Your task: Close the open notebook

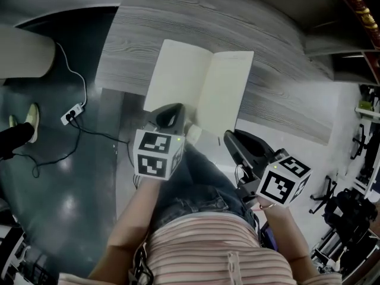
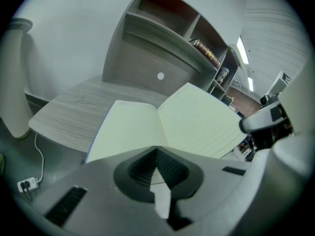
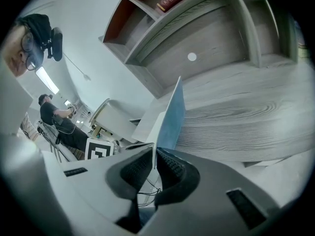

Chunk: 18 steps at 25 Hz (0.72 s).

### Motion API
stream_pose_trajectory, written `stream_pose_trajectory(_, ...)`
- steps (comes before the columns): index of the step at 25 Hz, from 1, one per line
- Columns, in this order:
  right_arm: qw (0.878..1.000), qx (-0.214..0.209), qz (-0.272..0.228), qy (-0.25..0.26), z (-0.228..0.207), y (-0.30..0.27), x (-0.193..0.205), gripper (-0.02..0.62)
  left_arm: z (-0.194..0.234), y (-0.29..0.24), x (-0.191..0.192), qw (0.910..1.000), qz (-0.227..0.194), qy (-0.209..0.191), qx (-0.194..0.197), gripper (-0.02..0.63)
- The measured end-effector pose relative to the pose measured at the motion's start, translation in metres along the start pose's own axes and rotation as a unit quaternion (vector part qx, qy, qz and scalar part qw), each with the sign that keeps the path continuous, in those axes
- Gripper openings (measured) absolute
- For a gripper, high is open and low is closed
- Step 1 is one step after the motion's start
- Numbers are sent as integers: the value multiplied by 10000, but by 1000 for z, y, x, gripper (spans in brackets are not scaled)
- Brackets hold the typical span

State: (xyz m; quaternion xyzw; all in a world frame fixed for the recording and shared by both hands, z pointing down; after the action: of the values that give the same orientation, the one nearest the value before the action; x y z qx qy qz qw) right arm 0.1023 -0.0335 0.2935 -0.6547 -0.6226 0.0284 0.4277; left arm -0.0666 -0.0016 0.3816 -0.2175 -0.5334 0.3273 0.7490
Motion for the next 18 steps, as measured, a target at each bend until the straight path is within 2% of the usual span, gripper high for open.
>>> stream_pose_trajectory(4,9999,-112,22,107,6,-1,-4,35,2,3,2,9999,-28,65,-84,12)
stream_pose_trajectory(12,9984,-264,179,460,37,-44,-2,35,46,19,14,9994,-85,238,-240,12)
stream_pose_trajectory(18,9971,-373,284,607,49,-56,-5,35,56,26,13,9988,-139,351,-327,12)
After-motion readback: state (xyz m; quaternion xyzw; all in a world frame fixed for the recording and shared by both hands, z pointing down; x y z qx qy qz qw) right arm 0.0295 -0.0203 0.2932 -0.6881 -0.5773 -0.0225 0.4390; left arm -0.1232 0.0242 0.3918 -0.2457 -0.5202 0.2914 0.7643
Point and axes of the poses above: the fingertips, and each gripper's own axes: y backward along the fingers, z to its left, x out of its underside, the point moved 6 cm from there along y, backward along the fingers, and after that the axes turned 1 degree about -x, right-handed, at the moved point
